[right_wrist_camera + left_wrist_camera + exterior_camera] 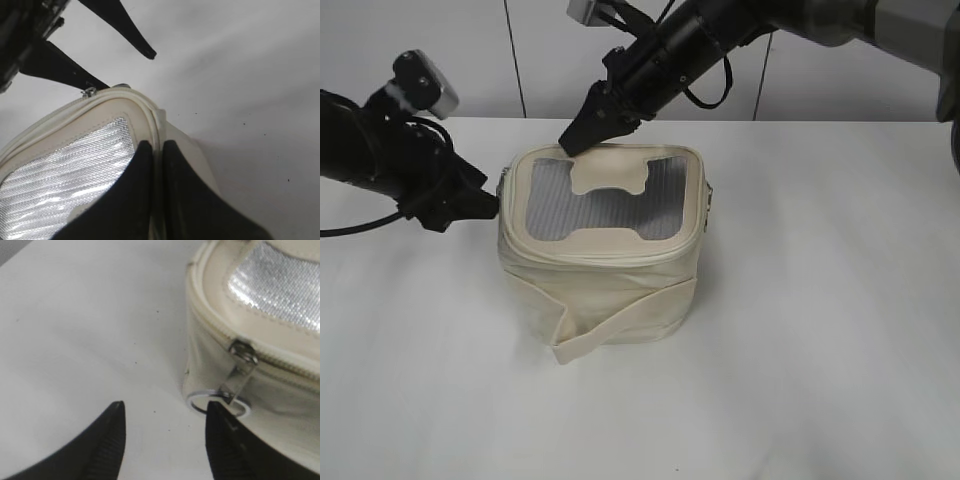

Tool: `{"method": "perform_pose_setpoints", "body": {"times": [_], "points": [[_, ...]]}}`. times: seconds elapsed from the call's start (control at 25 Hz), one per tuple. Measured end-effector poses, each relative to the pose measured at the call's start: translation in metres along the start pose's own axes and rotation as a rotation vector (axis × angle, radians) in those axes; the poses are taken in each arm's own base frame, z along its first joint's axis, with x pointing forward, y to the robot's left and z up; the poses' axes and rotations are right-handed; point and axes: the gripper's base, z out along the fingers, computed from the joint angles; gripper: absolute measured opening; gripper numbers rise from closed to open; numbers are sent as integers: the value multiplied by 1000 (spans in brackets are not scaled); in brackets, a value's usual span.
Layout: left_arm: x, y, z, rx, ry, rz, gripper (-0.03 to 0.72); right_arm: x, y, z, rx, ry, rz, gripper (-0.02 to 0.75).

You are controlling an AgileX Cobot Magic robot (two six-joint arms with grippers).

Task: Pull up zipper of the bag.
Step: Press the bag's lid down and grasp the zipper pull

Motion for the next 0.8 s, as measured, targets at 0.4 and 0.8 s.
{"method": "perform_pose_setpoints", "body": {"times": [0.4, 0.8], "points": [[-9, -2, 9, 7, 27, 104, 384, 0, 0, 0, 1, 1, 1, 35], [2, -13, 8, 120, 155, 48, 365, 0, 0, 0, 1, 1, 2, 33]]}}
